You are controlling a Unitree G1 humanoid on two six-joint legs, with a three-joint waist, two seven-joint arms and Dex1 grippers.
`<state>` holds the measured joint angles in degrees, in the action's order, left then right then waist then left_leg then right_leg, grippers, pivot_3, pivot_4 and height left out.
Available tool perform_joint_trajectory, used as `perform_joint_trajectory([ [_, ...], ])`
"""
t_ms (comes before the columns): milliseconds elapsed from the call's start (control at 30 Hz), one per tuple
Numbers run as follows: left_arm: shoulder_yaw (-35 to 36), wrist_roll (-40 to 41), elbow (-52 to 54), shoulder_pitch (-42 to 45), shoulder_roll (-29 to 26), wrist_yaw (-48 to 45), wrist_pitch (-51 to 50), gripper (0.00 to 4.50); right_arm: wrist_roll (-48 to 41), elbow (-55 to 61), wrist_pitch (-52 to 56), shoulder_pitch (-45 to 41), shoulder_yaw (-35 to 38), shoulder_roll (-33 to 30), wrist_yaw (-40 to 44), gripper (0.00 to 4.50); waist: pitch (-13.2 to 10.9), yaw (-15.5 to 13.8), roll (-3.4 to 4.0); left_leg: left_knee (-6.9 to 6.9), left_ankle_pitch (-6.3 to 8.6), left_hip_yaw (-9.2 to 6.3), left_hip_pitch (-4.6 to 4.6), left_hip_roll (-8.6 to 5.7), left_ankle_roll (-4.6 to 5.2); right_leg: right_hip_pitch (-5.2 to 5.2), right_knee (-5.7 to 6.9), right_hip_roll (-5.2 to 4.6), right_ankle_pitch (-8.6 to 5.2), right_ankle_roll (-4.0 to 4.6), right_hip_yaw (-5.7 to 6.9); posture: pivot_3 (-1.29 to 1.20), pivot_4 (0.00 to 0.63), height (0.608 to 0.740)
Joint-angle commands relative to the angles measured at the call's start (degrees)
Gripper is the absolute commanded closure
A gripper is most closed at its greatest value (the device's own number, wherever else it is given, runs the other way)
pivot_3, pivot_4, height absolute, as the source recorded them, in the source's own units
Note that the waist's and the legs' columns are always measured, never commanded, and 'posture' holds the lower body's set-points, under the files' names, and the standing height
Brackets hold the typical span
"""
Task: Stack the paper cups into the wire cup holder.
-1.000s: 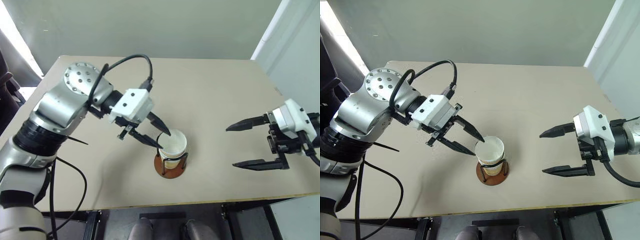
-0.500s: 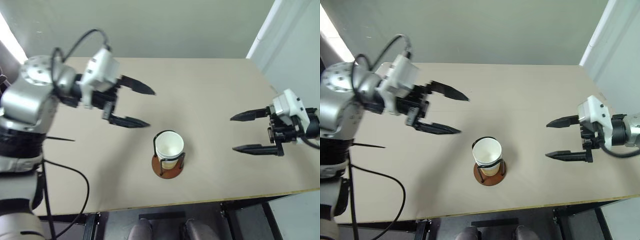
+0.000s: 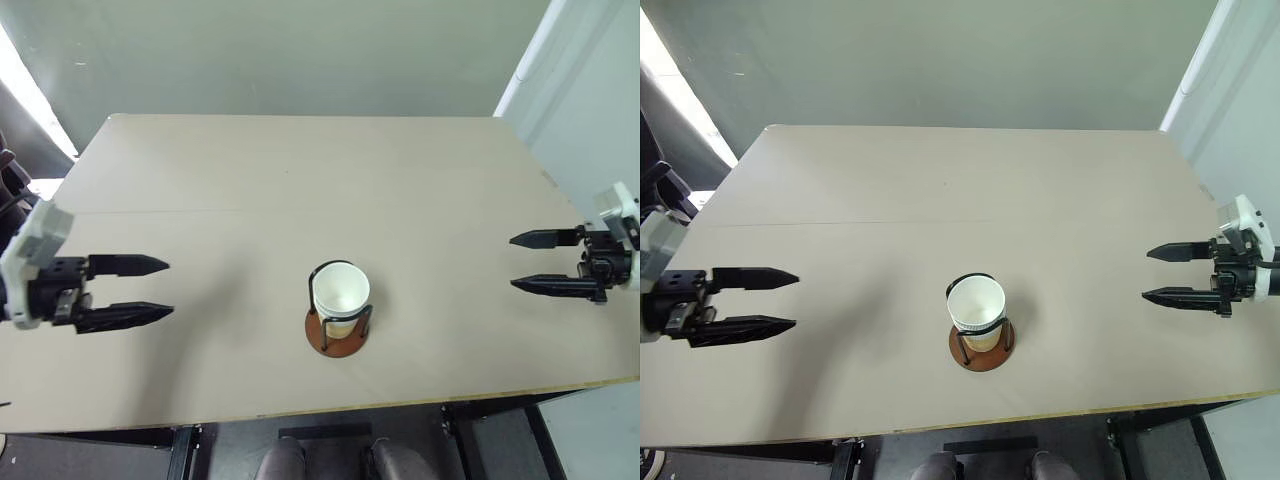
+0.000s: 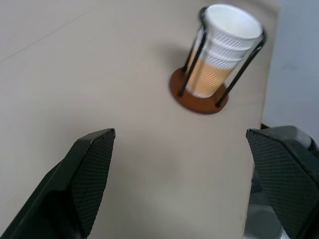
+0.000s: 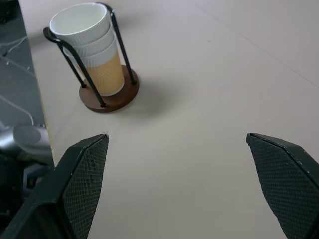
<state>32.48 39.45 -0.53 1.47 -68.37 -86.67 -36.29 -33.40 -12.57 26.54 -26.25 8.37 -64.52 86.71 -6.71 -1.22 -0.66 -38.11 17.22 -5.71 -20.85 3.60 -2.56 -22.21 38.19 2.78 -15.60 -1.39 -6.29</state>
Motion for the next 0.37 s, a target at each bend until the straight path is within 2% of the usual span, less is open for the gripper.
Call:
perform_joint_trajectory([
  [33,2.4,1.3,1.7,-0.4,1.1,1.4,-0.8,0.02,-0.2,0.5,-0.5,-1.5,1.9,0.1,0.6,0.0,0.0,0.0,0.0,-0.03,0.0,0.0,0.06,0.01,0.0,0.05,0.02,0.02,0.02,0.04,0.0,0.0,0.15,0.74],
  [367,2.5,0.7,0.9,-1.5,2.3,2.9,-0.1,0.02,3.1,-4.4,-1.5,-6.5,0.3,0.8,-0.5,0.0,0.0,0.6,0.0,0.0,0.03,0.05,-0.04,0.01,0.0,-0.13,0.07,0.03,0.03,0.1,-0.01,0.0,0.15,0.74],
])
